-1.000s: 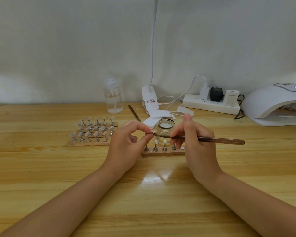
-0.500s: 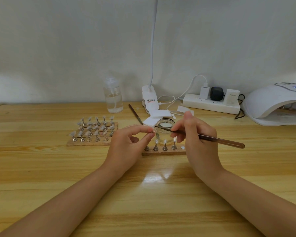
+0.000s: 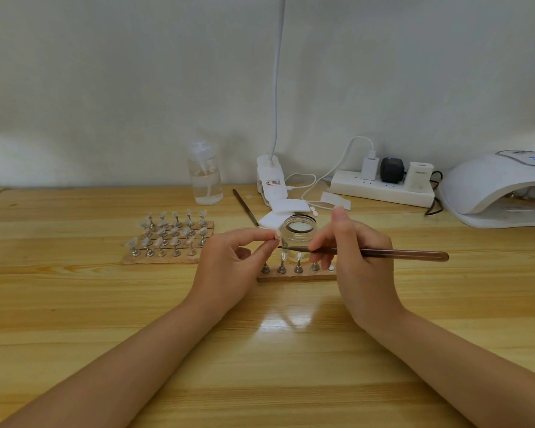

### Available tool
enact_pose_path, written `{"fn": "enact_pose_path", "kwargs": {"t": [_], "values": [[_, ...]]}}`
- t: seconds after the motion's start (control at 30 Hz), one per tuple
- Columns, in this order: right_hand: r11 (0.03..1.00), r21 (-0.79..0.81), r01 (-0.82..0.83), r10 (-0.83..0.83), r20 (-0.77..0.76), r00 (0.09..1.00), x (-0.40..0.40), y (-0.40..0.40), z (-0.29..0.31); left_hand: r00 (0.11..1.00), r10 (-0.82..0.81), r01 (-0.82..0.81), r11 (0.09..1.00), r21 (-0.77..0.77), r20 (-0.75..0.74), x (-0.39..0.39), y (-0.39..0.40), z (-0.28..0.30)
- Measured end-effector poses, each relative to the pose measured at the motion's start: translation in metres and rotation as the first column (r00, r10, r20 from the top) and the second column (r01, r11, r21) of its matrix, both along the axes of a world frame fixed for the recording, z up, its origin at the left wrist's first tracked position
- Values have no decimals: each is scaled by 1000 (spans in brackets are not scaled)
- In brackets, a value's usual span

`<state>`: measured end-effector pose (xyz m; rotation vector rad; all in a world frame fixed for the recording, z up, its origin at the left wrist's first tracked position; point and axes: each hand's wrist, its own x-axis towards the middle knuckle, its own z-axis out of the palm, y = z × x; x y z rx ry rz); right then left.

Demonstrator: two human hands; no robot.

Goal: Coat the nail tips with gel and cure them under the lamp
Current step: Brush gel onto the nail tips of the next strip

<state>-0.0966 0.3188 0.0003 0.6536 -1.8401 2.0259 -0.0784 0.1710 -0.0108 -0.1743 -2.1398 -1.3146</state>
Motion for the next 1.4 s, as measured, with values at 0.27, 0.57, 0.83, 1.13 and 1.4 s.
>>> {"fn": "enact_pose_path", "kwargs": {"t": [0.27, 0.57, 0.83, 1.13, 1.4], "values": [[999, 34, 24, -23, -18, 1000, -1, -2, 1, 999, -35, 34, 999, -14, -8, 0, 0, -1], [1000, 21, -1, 1, 18, 1000, -1, -3, 1, 999, -31, 31, 1000, 1, 14, -1, 0, -1], [999, -3, 38, -38, -36, 999, -4, 1, 1, 998, -59, 59, 998, -36, -2, 0, -2, -1], [999, 20, 24, -24, 1, 1000, -4, 1, 2, 997, -74, 74, 997, -18, -1, 2, 0, 1], [998, -22, 56, -56, -19, 998, -6, 7, 8, 997, -82, 82, 997, 8, 15, 3, 0, 2]]}}
